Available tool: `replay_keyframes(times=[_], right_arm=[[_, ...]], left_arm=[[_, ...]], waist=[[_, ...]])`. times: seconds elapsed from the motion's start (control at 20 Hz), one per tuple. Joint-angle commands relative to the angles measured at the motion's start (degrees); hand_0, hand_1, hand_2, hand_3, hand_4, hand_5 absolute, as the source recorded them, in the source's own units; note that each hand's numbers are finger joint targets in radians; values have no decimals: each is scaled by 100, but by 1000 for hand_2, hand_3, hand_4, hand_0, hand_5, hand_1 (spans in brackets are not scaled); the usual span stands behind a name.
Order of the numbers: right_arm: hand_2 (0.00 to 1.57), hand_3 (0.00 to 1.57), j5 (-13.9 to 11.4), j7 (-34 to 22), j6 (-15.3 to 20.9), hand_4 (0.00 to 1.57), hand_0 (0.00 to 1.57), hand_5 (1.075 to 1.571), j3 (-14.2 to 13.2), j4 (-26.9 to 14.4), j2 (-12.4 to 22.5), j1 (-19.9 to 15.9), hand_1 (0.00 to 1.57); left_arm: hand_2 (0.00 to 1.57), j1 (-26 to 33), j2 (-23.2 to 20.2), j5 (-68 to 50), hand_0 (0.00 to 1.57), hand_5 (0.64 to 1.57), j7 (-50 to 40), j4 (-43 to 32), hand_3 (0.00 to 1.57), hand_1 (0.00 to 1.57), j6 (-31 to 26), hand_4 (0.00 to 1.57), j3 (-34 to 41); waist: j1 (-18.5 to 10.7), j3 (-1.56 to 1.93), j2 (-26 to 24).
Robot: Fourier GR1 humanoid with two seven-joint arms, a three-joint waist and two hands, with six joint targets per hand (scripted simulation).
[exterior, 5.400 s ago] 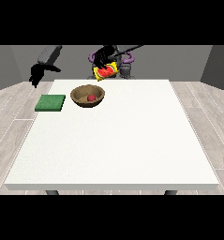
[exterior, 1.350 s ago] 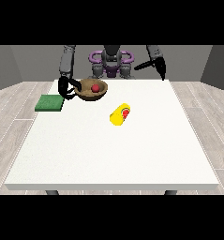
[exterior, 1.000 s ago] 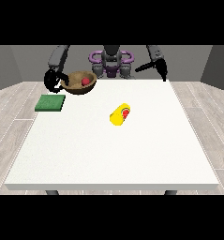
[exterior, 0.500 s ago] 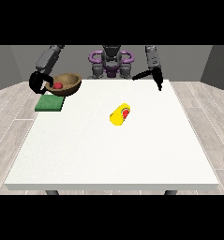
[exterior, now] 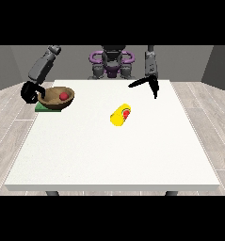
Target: Pick the cup and pour the ball into the bowl, then pick the bowl and place it on the pad
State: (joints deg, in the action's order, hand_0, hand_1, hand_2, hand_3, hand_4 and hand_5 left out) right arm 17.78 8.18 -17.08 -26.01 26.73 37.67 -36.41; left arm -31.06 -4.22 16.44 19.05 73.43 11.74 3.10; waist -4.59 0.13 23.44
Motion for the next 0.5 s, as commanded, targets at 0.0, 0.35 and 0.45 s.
replay_keyframes(times=[0.0,0.35,0.45], right_arm=[[1571,0,-53,538,-332,1033,1571,1566,-140,-354,482,100,1571],[1571,343,-167,582,-276,1027,1571,1571,-120,-588,808,-419,1571],[1571,436,-343,738,-412,1031,1571,1571,29,-642,841,-306,1571]], left_arm=[[0,200,42,73,0,1563,-147,695,0,0,74,0,-149],[0,-14,-147,138,0,1564,-673,1338,0,0,-30,0,-160],[0,102,-121,299,0,1563,-935,1596,0,0,76,0,-236]], waist=[[-39,4,365],[24,-1,617],[123,0,585]])
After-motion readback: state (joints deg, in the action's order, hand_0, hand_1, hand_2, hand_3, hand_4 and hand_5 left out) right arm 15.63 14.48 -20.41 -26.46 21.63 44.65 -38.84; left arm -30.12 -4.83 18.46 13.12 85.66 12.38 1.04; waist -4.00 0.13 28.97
